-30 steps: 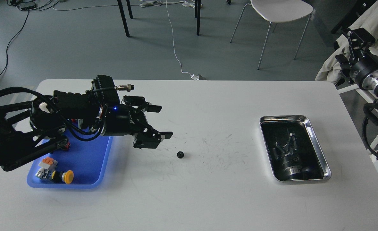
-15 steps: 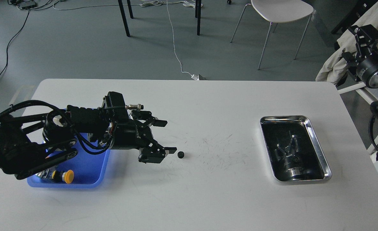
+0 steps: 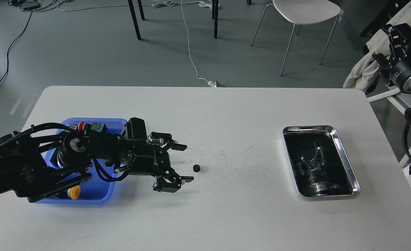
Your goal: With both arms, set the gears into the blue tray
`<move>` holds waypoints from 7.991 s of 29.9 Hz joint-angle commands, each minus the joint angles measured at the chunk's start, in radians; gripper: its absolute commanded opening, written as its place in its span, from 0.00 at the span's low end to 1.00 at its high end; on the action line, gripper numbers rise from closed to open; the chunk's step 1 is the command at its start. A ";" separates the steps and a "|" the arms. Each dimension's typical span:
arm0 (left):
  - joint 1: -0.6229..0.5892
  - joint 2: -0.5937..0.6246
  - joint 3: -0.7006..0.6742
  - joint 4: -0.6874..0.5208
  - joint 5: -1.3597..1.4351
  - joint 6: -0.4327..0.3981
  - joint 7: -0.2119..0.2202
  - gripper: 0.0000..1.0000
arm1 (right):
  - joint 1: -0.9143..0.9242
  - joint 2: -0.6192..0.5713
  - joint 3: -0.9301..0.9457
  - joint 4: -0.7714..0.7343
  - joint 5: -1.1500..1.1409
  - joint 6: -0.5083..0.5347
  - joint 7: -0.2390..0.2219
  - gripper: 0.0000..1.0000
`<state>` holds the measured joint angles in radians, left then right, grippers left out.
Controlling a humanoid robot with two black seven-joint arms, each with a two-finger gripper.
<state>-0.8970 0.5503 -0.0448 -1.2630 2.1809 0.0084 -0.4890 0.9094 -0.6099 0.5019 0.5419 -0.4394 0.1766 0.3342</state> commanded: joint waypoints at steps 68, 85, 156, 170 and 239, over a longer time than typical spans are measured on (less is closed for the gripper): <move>0.116 -0.217 0.020 0.367 0.001 0.220 0.000 0.51 | -0.041 0.032 0.047 -0.074 0.231 -0.012 0.006 0.94; 0.116 -0.236 0.022 0.386 0.001 0.219 0.000 0.30 | -0.046 0.032 0.044 -0.074 0.229 -0.011 0.006 0.94; 0.174 0.344 0.020 0.275 -0.078 0.235 0.000 0.07 | -0.052 0.079 0.009 -0.076 0.217 -0.003 0.008 0.94; 0.213 0.365 0.022 0.271 -0.079 0.263 0.000 0.09 | -0.052 0.088 0.007 -0.074 0.217 -0.003 0.008 0.94; 0.076 0.234 -0.217 0.398 -1.704 0.153 0.000 0.94 | 0.434 -0.136 -0.772 0.362 -0.364 0.312 -0.023 0.94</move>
<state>-0.8205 0.8345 -0.2355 -0.8835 0.5264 0.1604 -0.4886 1.3190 -0.7429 -0.2667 0.8890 -0.6842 0.4849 0.3084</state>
